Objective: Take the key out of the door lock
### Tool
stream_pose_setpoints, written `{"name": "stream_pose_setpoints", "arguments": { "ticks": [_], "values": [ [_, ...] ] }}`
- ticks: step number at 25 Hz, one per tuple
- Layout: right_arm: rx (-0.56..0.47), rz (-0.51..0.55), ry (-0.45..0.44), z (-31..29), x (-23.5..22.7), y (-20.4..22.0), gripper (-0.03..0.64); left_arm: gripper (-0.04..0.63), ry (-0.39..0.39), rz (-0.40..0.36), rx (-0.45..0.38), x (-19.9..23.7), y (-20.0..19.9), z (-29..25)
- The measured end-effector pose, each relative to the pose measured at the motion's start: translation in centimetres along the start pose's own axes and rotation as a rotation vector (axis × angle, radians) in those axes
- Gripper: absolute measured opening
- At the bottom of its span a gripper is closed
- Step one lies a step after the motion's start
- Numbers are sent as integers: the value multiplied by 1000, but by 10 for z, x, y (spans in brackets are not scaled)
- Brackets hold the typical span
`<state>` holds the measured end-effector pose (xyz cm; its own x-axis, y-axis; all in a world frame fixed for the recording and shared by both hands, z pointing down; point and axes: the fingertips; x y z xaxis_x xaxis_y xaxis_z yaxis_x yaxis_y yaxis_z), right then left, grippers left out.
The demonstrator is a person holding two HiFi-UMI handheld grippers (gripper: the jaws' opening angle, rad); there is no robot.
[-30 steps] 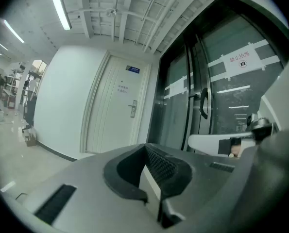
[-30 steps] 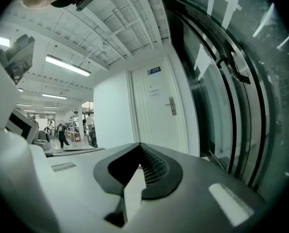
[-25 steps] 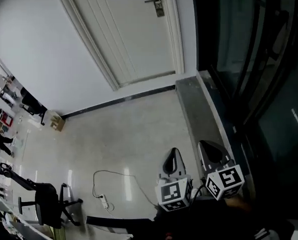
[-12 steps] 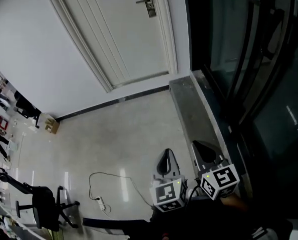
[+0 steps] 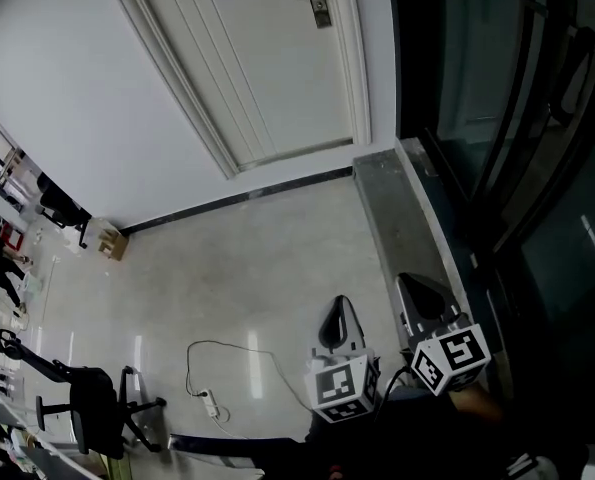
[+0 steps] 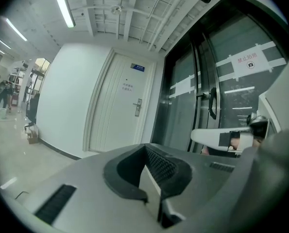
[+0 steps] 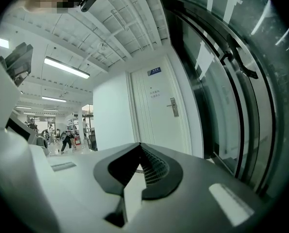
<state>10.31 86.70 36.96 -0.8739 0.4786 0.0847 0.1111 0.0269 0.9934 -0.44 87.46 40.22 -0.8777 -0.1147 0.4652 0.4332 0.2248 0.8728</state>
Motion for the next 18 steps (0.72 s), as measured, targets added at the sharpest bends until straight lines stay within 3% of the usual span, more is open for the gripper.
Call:
{"name": "stream_pose_setpoints", "arguments": {
  "ticks": [9, 18],
  "values": [
    [36, -10, -6, -35, 4, 18, 2, -1, -3, 31, 65, 29, 16, -28],
    [13, 1, -57, -127, -45, 14, 2, 0, 0, 18, 73, 32, -6, -133]
  ]
}}
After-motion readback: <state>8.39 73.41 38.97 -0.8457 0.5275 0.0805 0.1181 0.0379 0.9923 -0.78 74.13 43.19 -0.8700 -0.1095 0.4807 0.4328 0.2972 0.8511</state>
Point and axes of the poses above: the fingertips, and each gripper's own axes: z backward along the fingers, x to its left, y out of its underside, and after that the axes turned 14 degrees about z, right-handed
